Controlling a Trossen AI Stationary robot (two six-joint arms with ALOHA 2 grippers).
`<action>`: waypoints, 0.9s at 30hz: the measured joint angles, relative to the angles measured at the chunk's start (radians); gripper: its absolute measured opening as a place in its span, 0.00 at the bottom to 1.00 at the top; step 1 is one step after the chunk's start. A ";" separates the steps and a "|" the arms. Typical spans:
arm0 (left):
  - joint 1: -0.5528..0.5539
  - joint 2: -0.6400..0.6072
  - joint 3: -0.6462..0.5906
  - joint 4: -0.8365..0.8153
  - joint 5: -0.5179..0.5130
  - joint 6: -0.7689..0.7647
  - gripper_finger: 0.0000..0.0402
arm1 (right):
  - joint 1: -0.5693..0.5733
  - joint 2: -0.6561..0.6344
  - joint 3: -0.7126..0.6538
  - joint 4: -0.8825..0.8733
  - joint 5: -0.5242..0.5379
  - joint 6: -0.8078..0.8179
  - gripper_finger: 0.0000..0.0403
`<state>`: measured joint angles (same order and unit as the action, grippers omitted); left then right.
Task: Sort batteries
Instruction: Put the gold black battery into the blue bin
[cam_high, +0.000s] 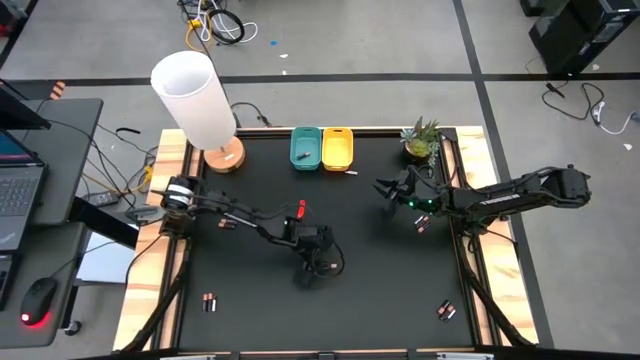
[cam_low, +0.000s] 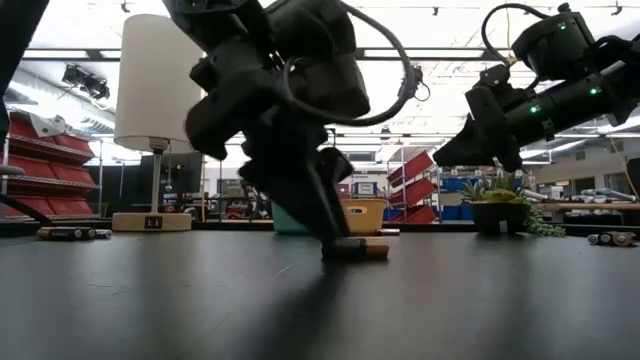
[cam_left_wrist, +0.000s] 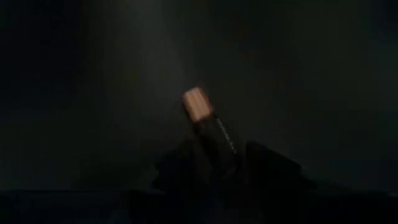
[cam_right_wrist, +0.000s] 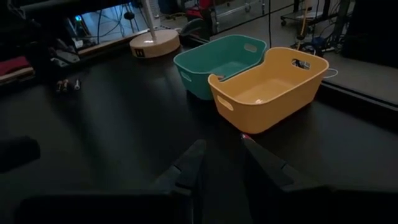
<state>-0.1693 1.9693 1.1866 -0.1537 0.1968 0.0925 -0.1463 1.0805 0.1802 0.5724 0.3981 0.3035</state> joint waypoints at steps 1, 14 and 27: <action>-0.001 0.004 0.001 0.014 0.000 0.000 0.40 | 0.000 0.000 0.000 -0.002 0.000 0.000 0.22; 0.007 0.023 0.001 0.025 -0.072 0.000 0.36 | 0.000 0.001 -0.001 -0.013 -0.002 -0.004 0.22; 0.035 0.021 0.002 0.025 -0.092 -0.050 0.14 | 0.000 0.001 -0.001 -0.014 -0.004 -0.001 0.22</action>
<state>-0.1340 1.9903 1.1889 -0.1290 0.1045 0.0422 -0.1461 1.0817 0.1797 0.5587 0.3937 0.3027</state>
